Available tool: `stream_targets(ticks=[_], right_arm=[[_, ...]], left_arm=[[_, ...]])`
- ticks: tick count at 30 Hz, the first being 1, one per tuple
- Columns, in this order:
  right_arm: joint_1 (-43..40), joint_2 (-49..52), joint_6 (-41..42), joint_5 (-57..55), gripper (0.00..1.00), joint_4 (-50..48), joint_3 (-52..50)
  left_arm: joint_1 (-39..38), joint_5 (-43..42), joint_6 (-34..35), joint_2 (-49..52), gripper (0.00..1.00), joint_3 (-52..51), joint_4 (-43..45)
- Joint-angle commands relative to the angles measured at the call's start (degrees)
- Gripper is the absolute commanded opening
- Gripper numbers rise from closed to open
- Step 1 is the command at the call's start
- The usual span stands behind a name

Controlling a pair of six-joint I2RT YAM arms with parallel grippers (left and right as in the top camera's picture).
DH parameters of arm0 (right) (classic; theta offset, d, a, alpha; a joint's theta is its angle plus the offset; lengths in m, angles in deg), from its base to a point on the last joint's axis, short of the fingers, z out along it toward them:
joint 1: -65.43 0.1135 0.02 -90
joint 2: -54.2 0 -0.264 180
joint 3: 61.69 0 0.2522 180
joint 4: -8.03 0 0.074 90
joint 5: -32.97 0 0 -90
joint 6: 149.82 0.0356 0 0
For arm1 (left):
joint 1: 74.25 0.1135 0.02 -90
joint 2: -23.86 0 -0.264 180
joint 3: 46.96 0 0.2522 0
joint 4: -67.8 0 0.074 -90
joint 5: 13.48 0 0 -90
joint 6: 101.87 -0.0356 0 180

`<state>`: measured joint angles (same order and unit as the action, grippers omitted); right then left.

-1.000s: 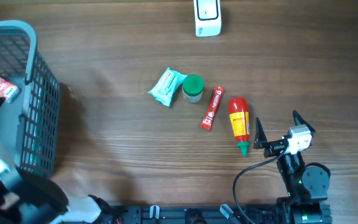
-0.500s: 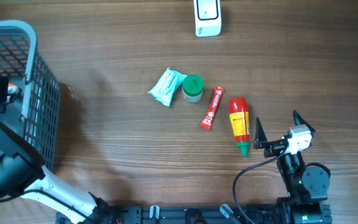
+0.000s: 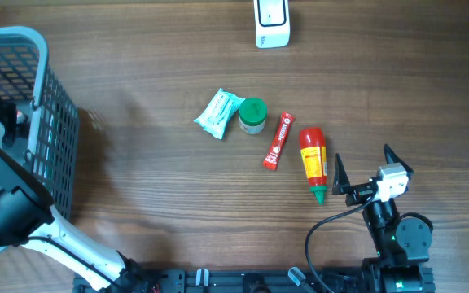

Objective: Scan the item barcode
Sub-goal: 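Reach the left gripper into the basket and grasp a small red packet, then carry the red packet out and drop it below the jar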

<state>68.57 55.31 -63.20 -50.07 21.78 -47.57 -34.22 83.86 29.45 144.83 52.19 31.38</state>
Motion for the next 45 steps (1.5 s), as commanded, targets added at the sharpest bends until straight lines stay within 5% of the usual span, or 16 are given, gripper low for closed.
stream_targets(ticks=[1,8,17,24,31,41,45], right_arm=[[0.17,-0.31,-0.98,-0.96,1.00,-0.26,-0.07],[0.17,-0.31,-0.96,-0.96,1.00,-0.26,-0.07],[0.17,-0.31,-0.98,-0.96,1.00,-0.26,-0.07],[0.17,-0.31,-0.98,-0.96,1.00,-0.26,-0.07],[0.17,-0.31,-0.98,-0.96,1.00,-0.26,-0.07],[0.17,-0.31,-0.96,-0.96,1.00,-0.26,-0.07],[0.17,-0.31,-0.98,-0.96,1.00,-0.26,-0.07]], left_arm=[[0.26,-0.28,-0.35,2.69,0.04,0.02,-2.47],[0.26,-0.26,-0.44,-3.10,0.04,0.04,-6.88],[0.26,-0.48,-0.02,-26.62,0.04,0.02,-15.17],[-1.09,-15.87,2.84,-41.57,0.04,0.02,-20.70],[-17.62,-21.66,1.03,-49.31,0.04,0.02,-26.08],[-51.28,-12.15,-1.84,-44.48,0.04,-5.60,-29.64],[-61.40,-11.69,2.62,-41.27,0.04,-11.96,-28.59]])
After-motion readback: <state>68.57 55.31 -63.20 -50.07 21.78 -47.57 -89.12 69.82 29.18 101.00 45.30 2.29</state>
